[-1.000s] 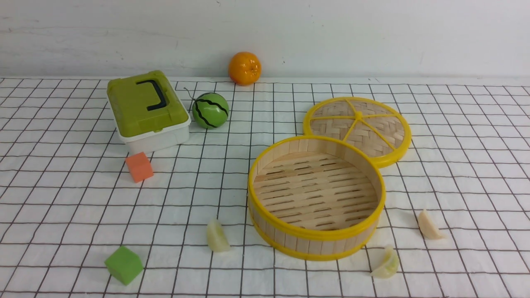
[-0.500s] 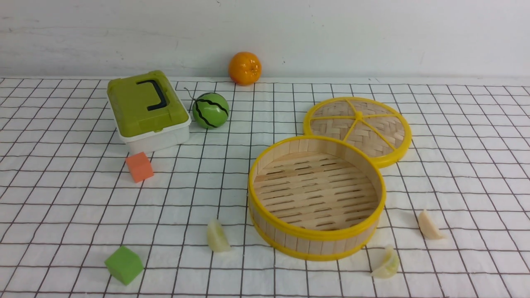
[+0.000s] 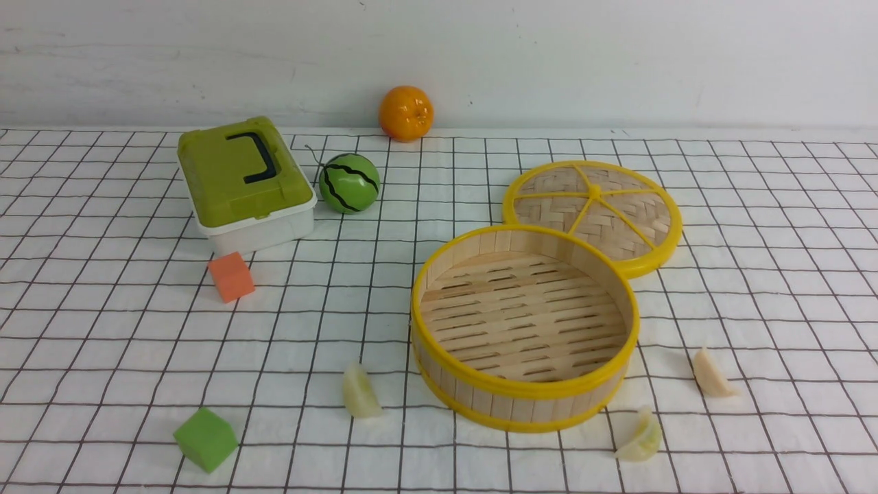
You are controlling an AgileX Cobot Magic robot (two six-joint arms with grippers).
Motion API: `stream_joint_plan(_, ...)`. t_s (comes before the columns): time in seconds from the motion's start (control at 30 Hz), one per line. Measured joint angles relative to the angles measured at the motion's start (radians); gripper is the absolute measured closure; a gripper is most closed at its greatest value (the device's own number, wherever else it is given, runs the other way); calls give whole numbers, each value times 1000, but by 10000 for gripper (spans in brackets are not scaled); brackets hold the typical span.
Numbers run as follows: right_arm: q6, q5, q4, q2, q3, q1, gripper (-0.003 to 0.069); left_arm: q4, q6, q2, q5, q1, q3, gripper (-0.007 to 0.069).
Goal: Put the dumplings into the steamer on the table with the white tablecloth.
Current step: 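Reach for and grasp a dumpling on the table with the left gripper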
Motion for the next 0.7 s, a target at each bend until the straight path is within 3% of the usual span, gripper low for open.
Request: stream_joint_plan(0.7,3,0,43,0,0,0,419,9,0,0,-6,0,0,386)
